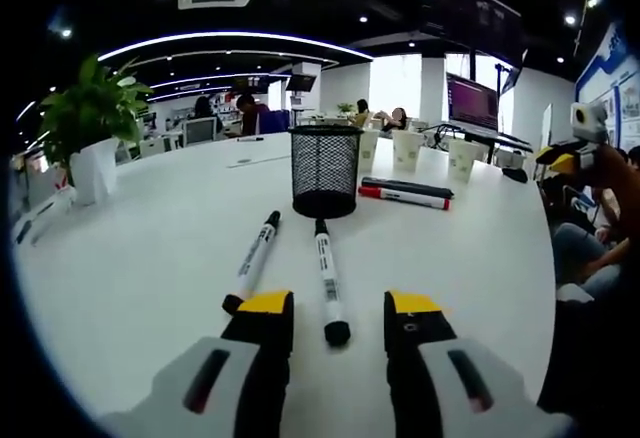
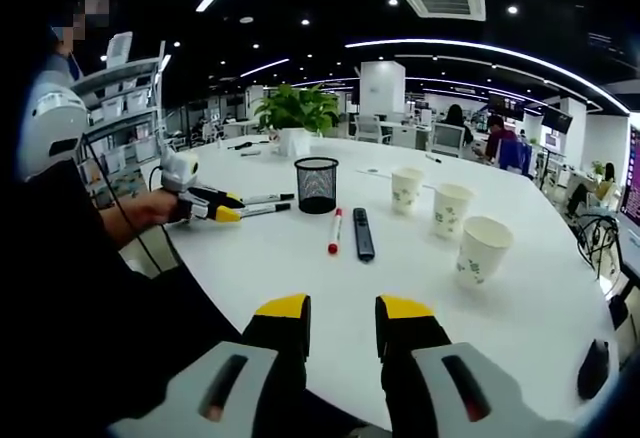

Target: Place the scattered laser pointers and whiteboard markers into the pen holder and stack the scattered paper cups together

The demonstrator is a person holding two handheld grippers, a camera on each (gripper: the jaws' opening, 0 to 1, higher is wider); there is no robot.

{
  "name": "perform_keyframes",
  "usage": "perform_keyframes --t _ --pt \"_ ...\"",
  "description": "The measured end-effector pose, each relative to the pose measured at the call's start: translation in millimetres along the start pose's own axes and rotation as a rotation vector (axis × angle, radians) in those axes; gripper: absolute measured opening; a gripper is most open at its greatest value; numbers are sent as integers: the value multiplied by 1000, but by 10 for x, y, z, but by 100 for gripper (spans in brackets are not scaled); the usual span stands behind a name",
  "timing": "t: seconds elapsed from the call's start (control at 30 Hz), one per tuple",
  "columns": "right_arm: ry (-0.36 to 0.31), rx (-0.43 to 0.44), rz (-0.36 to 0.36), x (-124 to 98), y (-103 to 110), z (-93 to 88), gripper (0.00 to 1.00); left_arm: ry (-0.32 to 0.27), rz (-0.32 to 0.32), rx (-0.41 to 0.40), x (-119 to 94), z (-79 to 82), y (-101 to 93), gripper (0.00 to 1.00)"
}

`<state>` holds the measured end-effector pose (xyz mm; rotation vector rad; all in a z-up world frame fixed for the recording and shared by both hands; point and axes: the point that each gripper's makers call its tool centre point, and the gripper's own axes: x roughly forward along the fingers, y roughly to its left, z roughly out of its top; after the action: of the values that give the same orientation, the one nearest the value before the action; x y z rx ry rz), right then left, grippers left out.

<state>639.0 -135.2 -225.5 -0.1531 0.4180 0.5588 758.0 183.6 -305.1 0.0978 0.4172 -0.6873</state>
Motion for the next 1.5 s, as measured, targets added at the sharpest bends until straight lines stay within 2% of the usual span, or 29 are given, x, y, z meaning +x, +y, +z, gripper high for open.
perform_keyframes --t 0.53,1.5 --pt "1 4 -1 6 -5 -19 29 -9 9 -13 38 -8 36 32" --pt "-1 7 -5 -6 -18 -27 29 5 18 21 75 -34 38 25"
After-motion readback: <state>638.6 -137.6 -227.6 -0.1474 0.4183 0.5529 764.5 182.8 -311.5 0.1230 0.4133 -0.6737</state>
